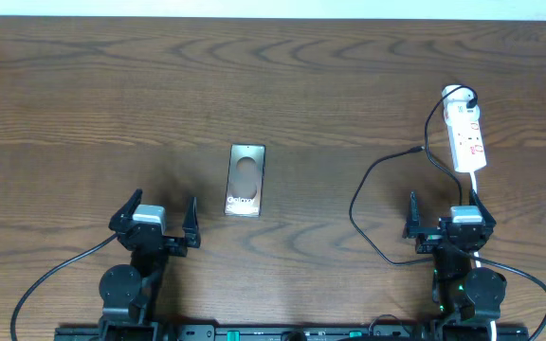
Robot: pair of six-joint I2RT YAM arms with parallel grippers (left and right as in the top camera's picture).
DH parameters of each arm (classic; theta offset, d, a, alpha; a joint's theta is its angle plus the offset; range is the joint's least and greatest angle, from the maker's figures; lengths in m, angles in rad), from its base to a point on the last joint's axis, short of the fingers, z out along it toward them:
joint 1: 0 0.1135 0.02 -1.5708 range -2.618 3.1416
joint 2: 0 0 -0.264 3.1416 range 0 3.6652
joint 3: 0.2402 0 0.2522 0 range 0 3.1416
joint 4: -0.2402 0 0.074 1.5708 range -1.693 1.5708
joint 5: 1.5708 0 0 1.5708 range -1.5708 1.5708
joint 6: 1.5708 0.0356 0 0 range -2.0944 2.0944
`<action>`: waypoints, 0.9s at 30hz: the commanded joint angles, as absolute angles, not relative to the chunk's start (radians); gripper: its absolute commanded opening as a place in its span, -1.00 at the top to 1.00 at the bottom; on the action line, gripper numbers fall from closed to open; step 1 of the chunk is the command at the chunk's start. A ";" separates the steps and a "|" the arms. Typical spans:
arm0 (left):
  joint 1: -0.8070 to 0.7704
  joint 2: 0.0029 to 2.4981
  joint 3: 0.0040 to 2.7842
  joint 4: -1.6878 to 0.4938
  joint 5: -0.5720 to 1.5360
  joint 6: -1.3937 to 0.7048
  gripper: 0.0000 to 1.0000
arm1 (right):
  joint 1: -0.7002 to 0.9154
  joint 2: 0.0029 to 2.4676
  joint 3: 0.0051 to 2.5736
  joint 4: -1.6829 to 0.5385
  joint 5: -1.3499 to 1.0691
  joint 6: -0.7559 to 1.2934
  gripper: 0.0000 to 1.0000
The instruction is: Plug charger to phone and switch on socket
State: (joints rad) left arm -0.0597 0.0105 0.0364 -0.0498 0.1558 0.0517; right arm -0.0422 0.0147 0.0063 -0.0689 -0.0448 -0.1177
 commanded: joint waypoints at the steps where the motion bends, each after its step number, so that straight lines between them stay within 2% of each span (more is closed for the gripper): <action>1: -0.054 0.010 0.066 -0.067 0.236 0.031 -0.96 | -0.039 0.007 0.006 -0.074 -0.040 -0.128 -0.99; 17: -0.054 0.258 0.281 -0.143 0.255 -0.006 -0.96 | -0.039 0.007 0.006 -0.074 -0.040 -0.128 -0.98; 27: -0.065 0.495 0.538 -0.325 0.307 -0.026 -0.96 | -0.039 0.007 0.006 -0.074 -0.040 -0.128 -0.98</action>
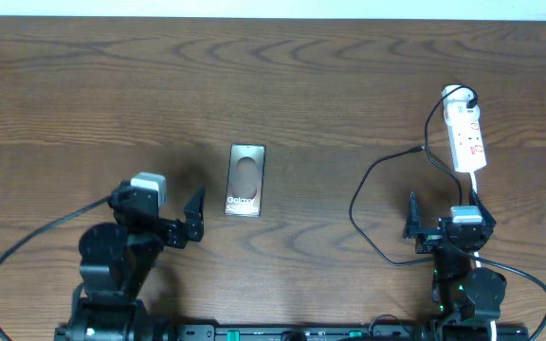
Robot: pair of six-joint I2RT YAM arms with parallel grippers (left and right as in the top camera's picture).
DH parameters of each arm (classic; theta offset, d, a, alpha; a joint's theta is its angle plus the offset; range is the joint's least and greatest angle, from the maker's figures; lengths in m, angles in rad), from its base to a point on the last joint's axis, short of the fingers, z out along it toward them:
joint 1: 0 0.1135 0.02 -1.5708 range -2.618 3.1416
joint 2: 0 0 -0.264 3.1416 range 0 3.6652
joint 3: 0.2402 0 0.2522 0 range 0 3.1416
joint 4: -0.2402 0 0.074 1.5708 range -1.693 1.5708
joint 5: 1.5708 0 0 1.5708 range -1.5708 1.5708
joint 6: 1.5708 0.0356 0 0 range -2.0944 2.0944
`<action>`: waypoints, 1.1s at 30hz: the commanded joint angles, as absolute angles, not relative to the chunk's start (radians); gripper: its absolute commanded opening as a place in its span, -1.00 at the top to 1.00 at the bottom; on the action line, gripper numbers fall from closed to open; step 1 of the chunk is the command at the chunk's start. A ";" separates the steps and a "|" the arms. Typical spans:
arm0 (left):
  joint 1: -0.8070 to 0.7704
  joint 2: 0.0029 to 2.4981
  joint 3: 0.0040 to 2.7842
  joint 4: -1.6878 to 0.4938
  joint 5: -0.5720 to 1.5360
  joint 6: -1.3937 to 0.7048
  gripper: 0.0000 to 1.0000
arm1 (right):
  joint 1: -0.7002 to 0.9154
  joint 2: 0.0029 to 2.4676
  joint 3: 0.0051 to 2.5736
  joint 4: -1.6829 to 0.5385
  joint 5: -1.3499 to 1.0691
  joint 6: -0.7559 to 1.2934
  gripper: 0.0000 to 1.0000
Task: Plug charger to phone and switch on socket
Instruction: 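Move the left gripper forward over the silver phone and lower it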
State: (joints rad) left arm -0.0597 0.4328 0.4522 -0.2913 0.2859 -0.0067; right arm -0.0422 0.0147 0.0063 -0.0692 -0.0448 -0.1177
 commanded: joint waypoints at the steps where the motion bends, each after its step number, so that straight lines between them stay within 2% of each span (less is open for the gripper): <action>1: -0.076 0.536 0.580 -0.354 0.306 -0.028 -0.96 | -0.039 0.007 0.006 -0.074 -0.040 -0.128 -0.99; 7: -0.139 0.691 0.721 -0.435 0.295 -0.038 -0.95 | -0.039 0.007 0.006 -0.074 -0.040 -0.128 -0.99; 17: -0.297 0.960 0.920 -0.534 0.040 -0.161 -0.95 | -0.039 0.007 0.006 -0.074 -0.040 -0.128 -0.98; 25: -0.405 1.232 1.135 -0.636 -0.115 -0.174 -0.96 | -0.039 0.007 0.006 -0.074 -0.040 -0.128 -0.98; 33: -0.427 1.356 1.171 -0.612 -0.108 -0.175 -0.96 | -0.039 0.007 0.006 -0.074 -0.040 -0.128 -0.98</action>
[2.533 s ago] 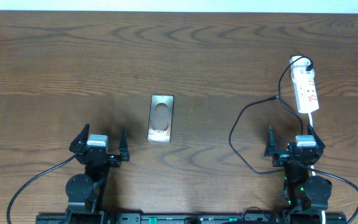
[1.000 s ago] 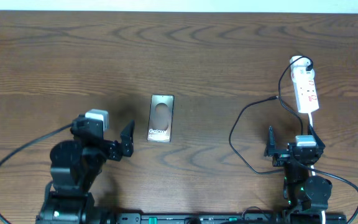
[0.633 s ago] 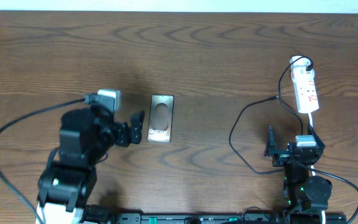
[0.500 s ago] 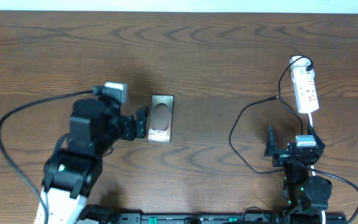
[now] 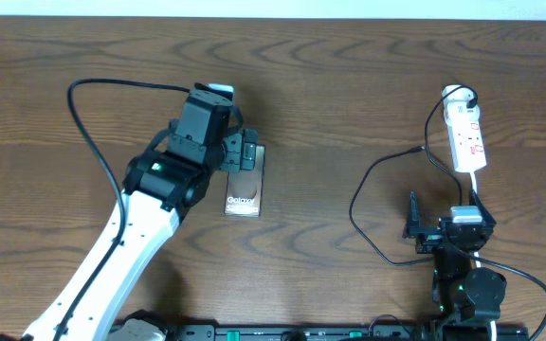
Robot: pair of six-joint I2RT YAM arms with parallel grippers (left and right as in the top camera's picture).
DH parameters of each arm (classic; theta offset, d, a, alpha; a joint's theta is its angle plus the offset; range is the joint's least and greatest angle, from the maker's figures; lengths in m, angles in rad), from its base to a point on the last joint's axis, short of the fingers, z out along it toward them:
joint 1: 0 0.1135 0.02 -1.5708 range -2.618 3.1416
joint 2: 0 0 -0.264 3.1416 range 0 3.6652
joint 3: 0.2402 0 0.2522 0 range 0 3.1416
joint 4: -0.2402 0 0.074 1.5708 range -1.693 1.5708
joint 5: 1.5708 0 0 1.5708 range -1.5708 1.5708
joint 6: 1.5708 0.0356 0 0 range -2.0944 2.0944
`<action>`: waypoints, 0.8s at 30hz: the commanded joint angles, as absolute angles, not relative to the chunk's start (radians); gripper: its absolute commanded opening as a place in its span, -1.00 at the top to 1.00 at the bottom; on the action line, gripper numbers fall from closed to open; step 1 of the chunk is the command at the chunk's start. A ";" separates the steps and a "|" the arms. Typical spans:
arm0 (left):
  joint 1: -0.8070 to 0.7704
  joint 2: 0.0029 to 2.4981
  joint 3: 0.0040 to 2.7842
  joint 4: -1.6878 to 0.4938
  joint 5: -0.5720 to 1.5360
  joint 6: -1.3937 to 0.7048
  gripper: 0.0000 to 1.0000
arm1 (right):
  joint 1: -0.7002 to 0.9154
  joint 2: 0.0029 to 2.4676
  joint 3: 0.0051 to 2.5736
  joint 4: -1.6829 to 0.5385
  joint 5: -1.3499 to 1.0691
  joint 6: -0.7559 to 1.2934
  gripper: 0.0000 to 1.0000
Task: Plug charger to phone and switch on socket
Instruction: 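Move the left gripper forward over the silver phone and lower it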
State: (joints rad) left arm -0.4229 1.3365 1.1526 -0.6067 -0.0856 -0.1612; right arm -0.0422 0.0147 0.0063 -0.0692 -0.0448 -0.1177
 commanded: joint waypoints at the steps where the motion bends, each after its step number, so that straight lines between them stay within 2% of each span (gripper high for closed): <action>1: -0.427 1.361 1.171 -0.614 -0.097 -0.174 -0.96 | -0.039 0.007 0.006 -0.074 -0.040 -0.128 -0.99; 7: -0.427 1.387 1.171 -0.612 -0.087 -0.174 -0.95 | -0.039 0.007 0.006 -0.074 -0.040 -0.128 -0.98; 21: -0.427 1.636 1.171 -0.589 -0.083 -0.230 -0.96 | -0.039 0.007 0.006 -0.074 -0.040 -0.128 -0.99; 24: -0.427 1.674 1.171 -0.582 -0.025 -0.231 -0.96 | -0.039 0.007 0.006 -0.074 -0.040 -0.128 -0.99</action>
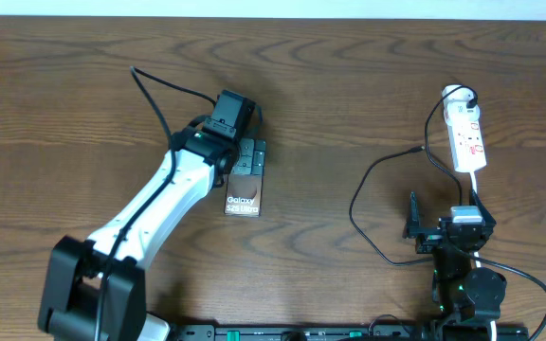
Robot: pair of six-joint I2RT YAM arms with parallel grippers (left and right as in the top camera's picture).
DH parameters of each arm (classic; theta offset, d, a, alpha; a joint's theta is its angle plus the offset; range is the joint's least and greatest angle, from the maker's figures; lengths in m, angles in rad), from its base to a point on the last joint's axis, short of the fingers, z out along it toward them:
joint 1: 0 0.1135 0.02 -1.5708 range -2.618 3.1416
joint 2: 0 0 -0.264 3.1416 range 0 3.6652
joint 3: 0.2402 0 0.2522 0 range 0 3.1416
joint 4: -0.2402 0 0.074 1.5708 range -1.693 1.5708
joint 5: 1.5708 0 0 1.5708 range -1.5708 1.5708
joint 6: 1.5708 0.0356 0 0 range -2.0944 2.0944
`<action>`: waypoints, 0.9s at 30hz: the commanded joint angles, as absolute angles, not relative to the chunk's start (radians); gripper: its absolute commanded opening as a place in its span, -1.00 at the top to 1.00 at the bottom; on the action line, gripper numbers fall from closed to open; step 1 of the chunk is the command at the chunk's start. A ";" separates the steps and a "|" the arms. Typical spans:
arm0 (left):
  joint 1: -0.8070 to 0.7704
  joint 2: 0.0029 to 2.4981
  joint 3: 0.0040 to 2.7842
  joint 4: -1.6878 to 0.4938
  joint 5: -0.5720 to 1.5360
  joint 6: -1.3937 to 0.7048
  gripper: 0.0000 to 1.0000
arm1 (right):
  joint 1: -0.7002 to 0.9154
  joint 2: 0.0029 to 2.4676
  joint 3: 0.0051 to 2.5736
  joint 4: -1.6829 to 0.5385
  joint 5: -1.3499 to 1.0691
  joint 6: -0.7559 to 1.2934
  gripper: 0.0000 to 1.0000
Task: Plug charger to phone and switch on socket
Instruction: 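Move the left gripper forward over the silver phone and lower it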
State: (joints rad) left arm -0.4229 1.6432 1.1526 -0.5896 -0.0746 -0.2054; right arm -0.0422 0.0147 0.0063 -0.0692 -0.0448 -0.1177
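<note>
The phone [243,201] lies face down left of the table's middle, its Galaxy lettering showing at the near end. My left gripper [251,157] hangs over the phone's far half and hides it; its two dark fingers stand a little apart and seem open, and contact cannot be made out. The white socket strip [468,140] lies at the far right with the charger plug [457,95] in its far end. The black charger cable [356,210] loops left from it, its free end [415,150] on the wood. My right gripper [446,216] rests open near the front edge.
The right arm's base [464,289] and its cables sit at the front right. The left arm [140,223] stretches diagonally from the front left to the phone. Bare dark wood lies between the phone and the cable loop.
The left gripper has shifted slightly right and nearer along the phone's far half, and the arm now lies lower and more stretched out. Phone, cable, strip and right arm are unchanged.
Both grippers first rested open at the front edge, the phone lying uncovered. The left arm then stood raised at its base, then reached to the phone's far end, and now covers the phone's far half. The right arm has stayed still.
</note>
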 commanded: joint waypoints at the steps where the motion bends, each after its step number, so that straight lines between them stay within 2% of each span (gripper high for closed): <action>1: -0.427 1.685 1.171 -0.578 -0.006 -0.231 -0.96 | -0.039 0.007 0.006 -0.074 -0.040 -0.128 -0.98; 5: -0.427 1.737 1.171 -0.567 0.044 -0.236 -0.96 | -0.039 0.007 0.006 -0.074 -0.040 -0.129 -0.98; 27: -0.457 1.783 1.171 -0.578 0.037 -0.268 -0.96 | -0.039 0.007 0.006 -0.074 -0.040 -0.128 -0.99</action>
State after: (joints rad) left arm -0.4454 1.7546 1.1526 -0.5766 0.0448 -0.2623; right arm -0.0422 0.0147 0.0063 -0.0692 -0.0448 -0.1177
